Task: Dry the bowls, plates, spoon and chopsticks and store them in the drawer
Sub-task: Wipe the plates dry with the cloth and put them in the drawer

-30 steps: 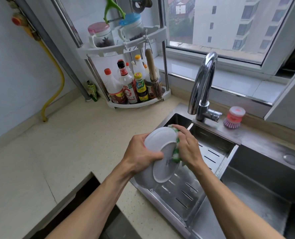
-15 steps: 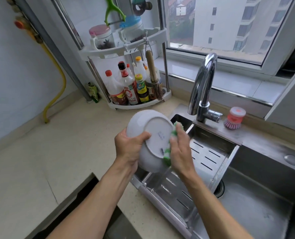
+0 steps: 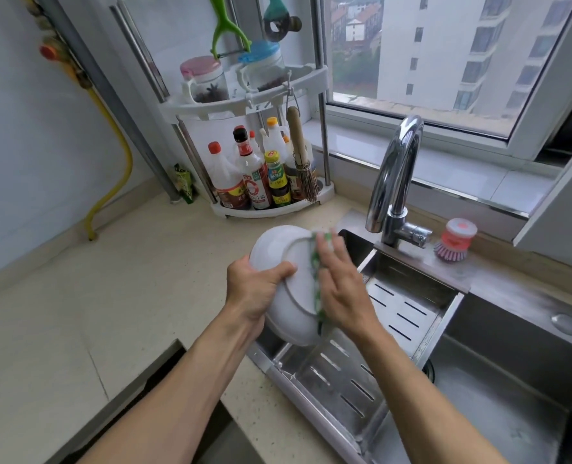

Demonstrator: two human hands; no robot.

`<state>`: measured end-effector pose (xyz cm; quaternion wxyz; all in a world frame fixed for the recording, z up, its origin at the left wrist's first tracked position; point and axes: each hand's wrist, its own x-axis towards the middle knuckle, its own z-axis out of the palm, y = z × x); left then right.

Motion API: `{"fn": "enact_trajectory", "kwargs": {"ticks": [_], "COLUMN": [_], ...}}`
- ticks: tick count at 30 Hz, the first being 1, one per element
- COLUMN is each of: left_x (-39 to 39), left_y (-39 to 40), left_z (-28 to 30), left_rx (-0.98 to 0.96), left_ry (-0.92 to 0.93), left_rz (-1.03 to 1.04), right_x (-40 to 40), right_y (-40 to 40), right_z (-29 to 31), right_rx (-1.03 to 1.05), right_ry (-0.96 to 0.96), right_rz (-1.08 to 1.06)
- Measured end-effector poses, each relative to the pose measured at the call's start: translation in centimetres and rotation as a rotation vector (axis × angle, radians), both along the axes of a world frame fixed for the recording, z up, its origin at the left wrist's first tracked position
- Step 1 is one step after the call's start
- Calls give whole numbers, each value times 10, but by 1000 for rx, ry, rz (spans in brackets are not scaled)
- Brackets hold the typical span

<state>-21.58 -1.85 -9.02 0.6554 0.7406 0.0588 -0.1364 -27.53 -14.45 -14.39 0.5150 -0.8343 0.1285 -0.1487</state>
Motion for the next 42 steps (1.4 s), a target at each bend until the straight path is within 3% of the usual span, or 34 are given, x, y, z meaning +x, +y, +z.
{"fn": "enact_trajectory", "kwargs": {"ticks": [2, 6, 10, 16, 21, 26, 30, 35, 37, 42], "left_x": [-4, 0, 0, 2, 1, -3, 1, -5, -9, -8], "left_y": [-2, 3, 1, -10, -12, -22, -18, -12, -15, -15], "left_z": [-1, -1, 1, -4, -1, -4, 1, -3, -5, -5], "left_rx": [10, -9, 26, -74, -29, 27, -18, -10, -17, 75], "left_ry": [4, 36, 10, 159, 158, 84, 91, 68, 72, -21], "left_rz": [-38, -129, -205, 13, 123, 128, 238, 205, 211, 150], "right_x": [8, 1, 0, -15, -40, -20, -44, -30, -9, -19], "right_y": [0, 2, -15, 16, 11, 17, 21, 3, -6, 24], "right_z": [10, 9, 4, 13, 3, 11, -14, -39, -34, -22], "right_rx": [4, -86, -24, -69, -109, -53, -188, 263, 352, 88], "right_ry": [-5, -102, -17, -58, -46, -20, -78, 34, 64, 16], "right_rz": [-35, 207, 14, 219, 346, 211, 274, -40, -165, -35]}}
